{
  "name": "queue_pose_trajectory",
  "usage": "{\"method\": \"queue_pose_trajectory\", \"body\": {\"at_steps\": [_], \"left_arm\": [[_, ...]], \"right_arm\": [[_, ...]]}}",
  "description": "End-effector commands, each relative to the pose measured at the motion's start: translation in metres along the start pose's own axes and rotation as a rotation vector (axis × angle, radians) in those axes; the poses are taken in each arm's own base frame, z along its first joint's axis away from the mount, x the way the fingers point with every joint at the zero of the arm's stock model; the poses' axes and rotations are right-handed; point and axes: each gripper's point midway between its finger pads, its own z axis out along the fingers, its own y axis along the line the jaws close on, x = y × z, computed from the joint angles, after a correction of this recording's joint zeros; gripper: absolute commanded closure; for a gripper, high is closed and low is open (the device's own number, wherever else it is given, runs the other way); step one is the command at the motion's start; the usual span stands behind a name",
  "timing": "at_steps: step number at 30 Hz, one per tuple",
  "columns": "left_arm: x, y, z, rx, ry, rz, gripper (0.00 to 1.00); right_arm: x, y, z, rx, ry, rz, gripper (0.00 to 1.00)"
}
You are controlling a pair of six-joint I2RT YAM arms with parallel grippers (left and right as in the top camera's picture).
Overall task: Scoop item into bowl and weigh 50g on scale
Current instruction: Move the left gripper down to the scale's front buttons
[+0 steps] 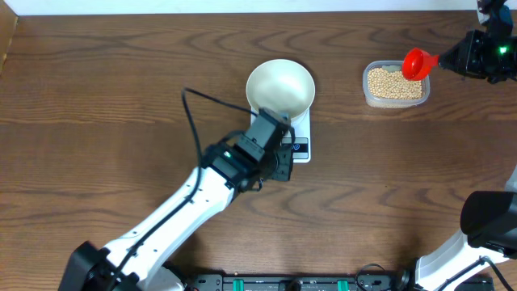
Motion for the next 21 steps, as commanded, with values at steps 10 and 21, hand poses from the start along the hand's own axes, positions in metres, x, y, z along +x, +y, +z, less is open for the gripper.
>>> {"method": "queue_pose_trajectory", "body": {"at_steps": [10,21], "left_arm": [[0.001,0.014,0.058,-0.051,0.029,0.135,0.93],[-0.02,0.017,0.087,-0.073,-0.052,0.156,0.93]], "right_arm": [[-0.002,0.0,-0.001,-0.004,-0.008,-0.019,0.99],[-0.001,0.0,-0.001,-0.005,-0.001,-0.015,0.99]]}}
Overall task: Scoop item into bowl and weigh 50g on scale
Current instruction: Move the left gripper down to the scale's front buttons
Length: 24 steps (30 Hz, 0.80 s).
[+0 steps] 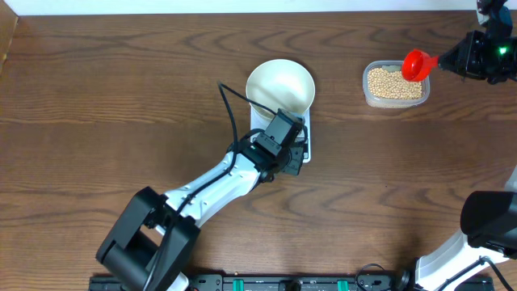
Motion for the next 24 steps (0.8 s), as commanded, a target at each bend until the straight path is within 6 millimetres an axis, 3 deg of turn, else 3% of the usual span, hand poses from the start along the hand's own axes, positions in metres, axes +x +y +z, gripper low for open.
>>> {"method": "queue_pose_trajectory", "body": {"at_steps": [1,6,15,24], "left_arm": [[-0.003,0.01,0.009,-0.054,-0.018,0.029,0.93],[-0.007,0.028,0.015,-0.15,-0.045,0.036,0.93],[-0.01,0.035,0.031,-0.181,-0.067,0.057,0.93],[-0.016,0.044,0.032,-0.237,-0.096,0.07,0.93]], "right_arm": [[-0.002,0.0,-0.001,-0.005,-0.008,-0.019,0.99],[-0.002,-0.001,-0.001,0.004,-0.007,-0.019,0.99],[-0.001,-0.004,-0.001,0.018,-0.004,-0.018,0.99],[-0.001,-0.004,-0.001,0.018,-0.003,-0.018,0.99]]}}
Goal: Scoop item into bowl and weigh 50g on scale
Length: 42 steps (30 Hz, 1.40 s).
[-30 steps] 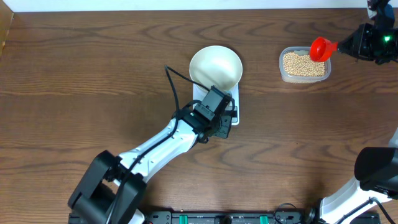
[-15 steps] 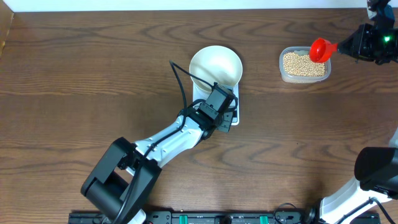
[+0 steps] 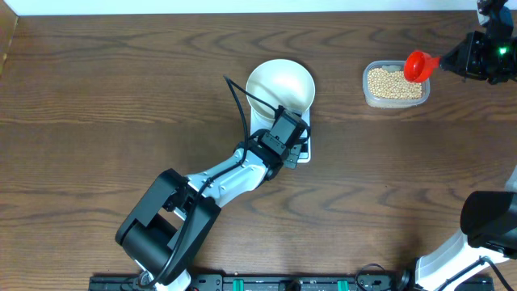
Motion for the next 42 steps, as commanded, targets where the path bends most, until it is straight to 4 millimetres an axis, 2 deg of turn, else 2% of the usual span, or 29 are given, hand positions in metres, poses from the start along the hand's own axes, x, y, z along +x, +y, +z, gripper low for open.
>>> {"method": "queue_pose_trajectory", "body": {"at_steps": [1,20,42], "left_arm": [[-0.001,0.008,0.004,-0.043,-0.01,0.019,0.93],[0.015,-0.001,0.005,0.012,0.06,0.026,0.93],[0.019,-0.004,0.006,0.033,0.077,0.031,0.93]], "right_arm": [[-0.002,0.0,-0.001,-0.002,-0.005,-0.018,0.99],[-0.001,-0.001,-0.001,0.005,-0.004,-0.017,0.99],[-0.001,-0.001,-0.001,0.005,-0.001,-0.016,0.99]]}}
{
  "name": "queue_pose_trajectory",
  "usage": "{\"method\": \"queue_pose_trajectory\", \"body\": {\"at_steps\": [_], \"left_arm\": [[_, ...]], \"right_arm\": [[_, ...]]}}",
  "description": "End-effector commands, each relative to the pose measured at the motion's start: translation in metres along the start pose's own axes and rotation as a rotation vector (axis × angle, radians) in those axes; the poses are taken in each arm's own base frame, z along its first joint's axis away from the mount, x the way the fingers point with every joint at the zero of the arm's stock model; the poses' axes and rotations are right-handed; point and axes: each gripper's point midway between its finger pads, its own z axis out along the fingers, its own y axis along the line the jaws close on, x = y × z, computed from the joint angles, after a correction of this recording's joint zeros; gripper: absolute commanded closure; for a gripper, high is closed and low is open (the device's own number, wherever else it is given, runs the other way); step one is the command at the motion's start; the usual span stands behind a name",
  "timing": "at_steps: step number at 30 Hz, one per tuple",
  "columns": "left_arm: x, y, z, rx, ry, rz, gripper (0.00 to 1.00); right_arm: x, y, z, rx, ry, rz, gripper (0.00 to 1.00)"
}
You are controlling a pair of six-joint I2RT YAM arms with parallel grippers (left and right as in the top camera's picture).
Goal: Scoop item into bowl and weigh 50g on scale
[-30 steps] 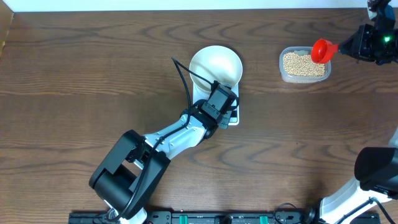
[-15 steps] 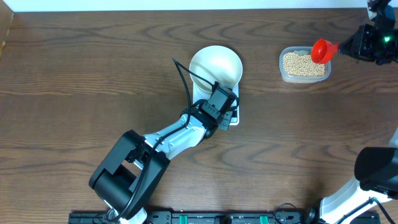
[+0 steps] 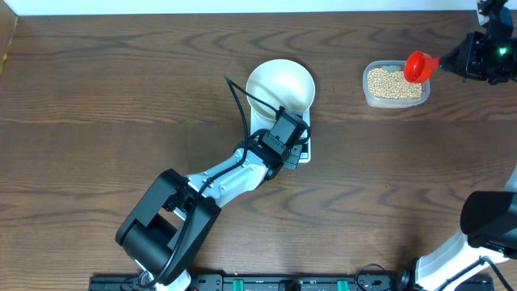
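Observation:
A cream bowl [image 3: 279, 86] sits on a small white scale [image 3: 302, 150] in the middle of the table. My left gripper [image 3: 297, 148] is low over the scale's front panel, its fingertips hidden under its own body. At the back right a clear container [image 3: 393, 85] holds tan grains. My right gripper [image 3: 454, 61] is shut on the handle of a red scoop [image 3: 417, 64], whose cup hangs over the container's right rim. The bowl looks empty.
Dark wooden table [image 3: 121, 97] all round. The left arm [image 3: 202, 190] stretches diagonally from the front left to the scale. A black cable loops above that arm near the bowl's left side.
My left gripper was at the scale's front left corner. Then it had reached further right over the scale's front panel, and the arm had straightened toward it. It has stayed there since. The right gripper has held the red scoop over the grain container throughout.

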Motion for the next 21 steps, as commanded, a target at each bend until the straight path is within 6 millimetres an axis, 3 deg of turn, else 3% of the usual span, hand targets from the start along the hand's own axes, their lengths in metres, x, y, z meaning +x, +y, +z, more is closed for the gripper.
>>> {"method": "queue_pose_trajectory", "body": {"at_steps": [1,9,21], "left_arm": [[0.014,0.001,0.007,0.001,0.05,0.021,0.93],[0.032,0.006,0.015,-0.021,0.11,0.027,0.93],[0.036,0.009,0.017,-0.036,0.126,0.03,0.93]], "right_arm": [[-0.001,-0.001,-0.001,0.002,-0.004,-0.017,0.99],[-0.001,-0.001,-0.001,0.002,-0.001,-0.016,0.99],[-0.001,-0.001,-0.001,0.001,-0.001,-0.015,0.99]]}}
